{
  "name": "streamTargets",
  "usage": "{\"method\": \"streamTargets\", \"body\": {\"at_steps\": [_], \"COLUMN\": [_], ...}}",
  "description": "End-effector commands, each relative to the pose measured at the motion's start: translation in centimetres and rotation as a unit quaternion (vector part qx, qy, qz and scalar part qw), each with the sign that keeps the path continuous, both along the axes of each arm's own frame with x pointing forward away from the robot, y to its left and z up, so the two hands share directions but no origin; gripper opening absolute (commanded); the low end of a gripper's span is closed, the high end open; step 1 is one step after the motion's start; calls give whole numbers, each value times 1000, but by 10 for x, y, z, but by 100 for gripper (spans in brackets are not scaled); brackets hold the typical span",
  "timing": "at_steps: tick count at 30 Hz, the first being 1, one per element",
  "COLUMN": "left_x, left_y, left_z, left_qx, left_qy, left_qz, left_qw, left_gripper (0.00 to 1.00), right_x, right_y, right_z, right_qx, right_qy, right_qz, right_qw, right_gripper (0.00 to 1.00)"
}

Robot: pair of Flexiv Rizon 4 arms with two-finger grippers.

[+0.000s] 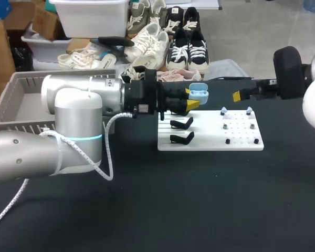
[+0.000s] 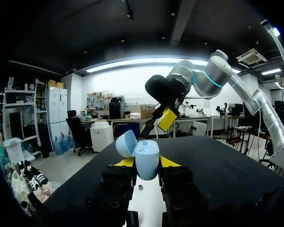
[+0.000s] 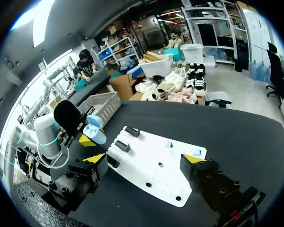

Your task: Pick up each earbud case from the left stands, insert the matching earbuds, close the lid, and place the case in the box.

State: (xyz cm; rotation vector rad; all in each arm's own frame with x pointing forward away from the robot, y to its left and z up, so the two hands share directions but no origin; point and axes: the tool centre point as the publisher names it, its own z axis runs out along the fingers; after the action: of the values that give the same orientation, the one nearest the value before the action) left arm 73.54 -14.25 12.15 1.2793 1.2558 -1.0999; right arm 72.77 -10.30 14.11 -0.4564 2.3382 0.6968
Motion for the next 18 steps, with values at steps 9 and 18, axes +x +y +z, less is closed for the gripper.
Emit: {"method": "streamTargets", "body": {"at_steps": [9, 18], "left_x": [1, 1], "left_y": [-5, -5], "left_z": [-10, -11], "left_qx": [-10, -6], "left_qy": [3, 10], "left_qz": [-4, -10], "left_qw": [1000, 1000], "left_gripper": [0, 0], "right_x": [-2, -3], "right_y": [-2, -2], "right_z": [5, 5], "right_qx": [-8, -6], "right_qy": [3, 3], "right_qz": [-5, -6], "right_qw": [1000, 1000], "right_gripper": [100, 100]}}
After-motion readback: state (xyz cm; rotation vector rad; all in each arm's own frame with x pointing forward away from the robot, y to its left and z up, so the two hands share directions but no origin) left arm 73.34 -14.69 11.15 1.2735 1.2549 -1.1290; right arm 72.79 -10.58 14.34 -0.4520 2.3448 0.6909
